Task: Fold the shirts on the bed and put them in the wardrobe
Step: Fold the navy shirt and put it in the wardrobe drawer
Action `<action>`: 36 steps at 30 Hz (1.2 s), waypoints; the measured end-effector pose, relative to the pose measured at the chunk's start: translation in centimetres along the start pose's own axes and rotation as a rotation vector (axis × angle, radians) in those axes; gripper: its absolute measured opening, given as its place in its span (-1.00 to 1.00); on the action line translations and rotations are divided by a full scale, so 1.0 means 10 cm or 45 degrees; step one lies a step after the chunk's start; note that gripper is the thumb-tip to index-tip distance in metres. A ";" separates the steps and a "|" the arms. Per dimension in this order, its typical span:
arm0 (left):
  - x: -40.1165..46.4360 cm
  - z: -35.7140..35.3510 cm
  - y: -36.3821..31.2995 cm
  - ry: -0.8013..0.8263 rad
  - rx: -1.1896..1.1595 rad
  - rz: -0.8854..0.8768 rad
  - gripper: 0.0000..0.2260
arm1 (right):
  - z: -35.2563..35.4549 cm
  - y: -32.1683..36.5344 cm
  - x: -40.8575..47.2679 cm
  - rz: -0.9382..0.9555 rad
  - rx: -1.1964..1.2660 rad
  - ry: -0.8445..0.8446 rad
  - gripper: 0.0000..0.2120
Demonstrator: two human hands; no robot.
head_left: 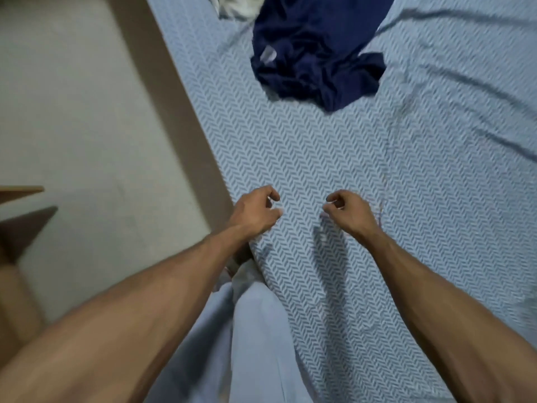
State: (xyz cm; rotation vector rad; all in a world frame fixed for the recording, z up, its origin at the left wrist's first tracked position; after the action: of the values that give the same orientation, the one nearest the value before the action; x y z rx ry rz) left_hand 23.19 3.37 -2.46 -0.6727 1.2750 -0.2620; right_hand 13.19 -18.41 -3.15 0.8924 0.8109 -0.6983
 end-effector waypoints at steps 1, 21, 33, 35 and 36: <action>0.14 -0.03 0.08 0.009 0.065 0.006 -0.75 | -0.04 -0.06 0.14 -0.004 -0.009 0.024 -0.86; 0.83 -0.08 0.28 -0.418 0.411 0.036 -0.72 | -0.15 -0.44 0.77 0.205 0.303 0.256 -0.70; 0.77 -0.49 0.16 -0.534 0.820 0.336 -0.27 | 0.46 0.27 0.96 0.640 -0.332 -0.293 -0.85; 0.78 -0.45 0.10 -0.579 0.870 0.353 -0.49 | 0.60 0.56 1.17 0.651 -0.476 -0.364 -0.68; 0.76 -0.43 0.07 -0.588 0.889 0.359 -0.59 | 0.65 0.71 1.25 0.660 -0.557 -0.398 -0.62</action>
State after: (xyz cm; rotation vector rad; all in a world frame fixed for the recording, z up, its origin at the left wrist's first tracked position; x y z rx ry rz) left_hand 21.29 -1.52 -9.50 0.0539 0.7418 -0.2768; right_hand 27.30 -23.22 -8.38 0.5391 0.3987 -0.1801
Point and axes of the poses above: each hand's wrist, its own x-axis towards the middle knuckle, its own z-axis out of the back of the hand, y = z × x, the point moved 5 cm from there along x, towards the middle knuckle, and after that the axes turned 14 degrees about y, right-handed, at the moved point
